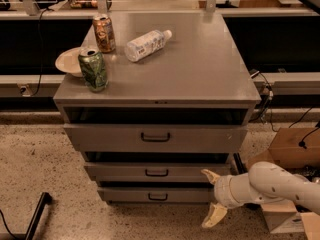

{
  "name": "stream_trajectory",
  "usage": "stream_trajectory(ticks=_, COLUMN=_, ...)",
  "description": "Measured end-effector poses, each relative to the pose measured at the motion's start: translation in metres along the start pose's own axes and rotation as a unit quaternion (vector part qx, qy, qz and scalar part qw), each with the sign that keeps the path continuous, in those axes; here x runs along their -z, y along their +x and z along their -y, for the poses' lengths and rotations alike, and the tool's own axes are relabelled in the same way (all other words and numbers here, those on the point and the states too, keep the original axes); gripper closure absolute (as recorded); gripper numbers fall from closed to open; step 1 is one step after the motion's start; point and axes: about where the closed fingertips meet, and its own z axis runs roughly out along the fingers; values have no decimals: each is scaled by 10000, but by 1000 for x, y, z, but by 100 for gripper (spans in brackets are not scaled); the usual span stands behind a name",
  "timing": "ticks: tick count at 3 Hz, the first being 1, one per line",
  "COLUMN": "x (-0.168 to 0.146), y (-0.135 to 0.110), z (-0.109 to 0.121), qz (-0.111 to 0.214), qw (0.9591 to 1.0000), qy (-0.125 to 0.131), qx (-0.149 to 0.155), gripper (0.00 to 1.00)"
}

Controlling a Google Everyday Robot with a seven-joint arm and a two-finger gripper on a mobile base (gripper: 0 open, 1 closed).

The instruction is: Open middle drawer

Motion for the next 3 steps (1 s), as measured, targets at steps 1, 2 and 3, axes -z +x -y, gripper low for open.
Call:
stream_trajectory(ticks=1, x=-13, y=8, z=16, qz=-72, qw=9999, qy=109, qx=64, gripper=0)
stream_trajectory(ticks=2, x=-24, y=10, z=44, qz=-168, qw=9994, qy=235, qx=179, gripper=0)
stream_trajectory(ticks=3, x=-31, y=16, z=74, qz=-272, qw=9989, qy=330, qx=193, gripper=0)
